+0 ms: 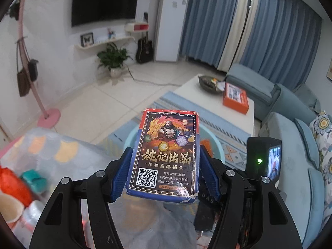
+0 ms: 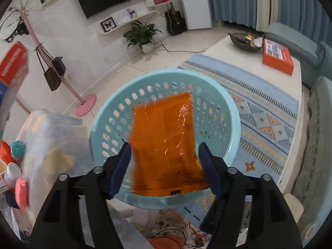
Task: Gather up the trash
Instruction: 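Carry both items over the blue basket and open both tools to drop them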
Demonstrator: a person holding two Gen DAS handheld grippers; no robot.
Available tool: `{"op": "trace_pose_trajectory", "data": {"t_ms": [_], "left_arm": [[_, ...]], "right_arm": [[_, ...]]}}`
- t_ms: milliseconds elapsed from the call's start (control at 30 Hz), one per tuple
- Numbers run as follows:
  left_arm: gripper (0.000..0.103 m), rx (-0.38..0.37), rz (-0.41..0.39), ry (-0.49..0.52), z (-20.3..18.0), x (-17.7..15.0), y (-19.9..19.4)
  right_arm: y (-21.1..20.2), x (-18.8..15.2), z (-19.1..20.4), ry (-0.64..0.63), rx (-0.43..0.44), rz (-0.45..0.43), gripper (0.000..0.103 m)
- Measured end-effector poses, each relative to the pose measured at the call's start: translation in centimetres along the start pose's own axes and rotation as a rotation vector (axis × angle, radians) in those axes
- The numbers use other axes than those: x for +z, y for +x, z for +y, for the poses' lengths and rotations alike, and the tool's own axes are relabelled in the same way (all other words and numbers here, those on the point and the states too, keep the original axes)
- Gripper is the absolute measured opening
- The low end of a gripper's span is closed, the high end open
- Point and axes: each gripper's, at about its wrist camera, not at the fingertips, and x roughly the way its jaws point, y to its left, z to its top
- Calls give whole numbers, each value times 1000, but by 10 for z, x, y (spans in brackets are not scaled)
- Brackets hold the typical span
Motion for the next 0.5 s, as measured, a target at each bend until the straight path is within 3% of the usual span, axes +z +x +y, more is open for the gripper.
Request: {"op": "trace_pose_trajectory", "data": {"t_ms": [233, 367, 500], "left_arm": [[62, -4, 64, 5, 2, 1, 41], [80, -36, 105, -26, 6, -7, 50], [80, -55, 94, -38, 8, -11, 37]], "right_arm": [[-2, -18, -33, 112, 21, 27, 66], [-14, -26, -45, 138, 24, 14, 66], [-36, -27, -43, 127, 24, -28, 66]]}}
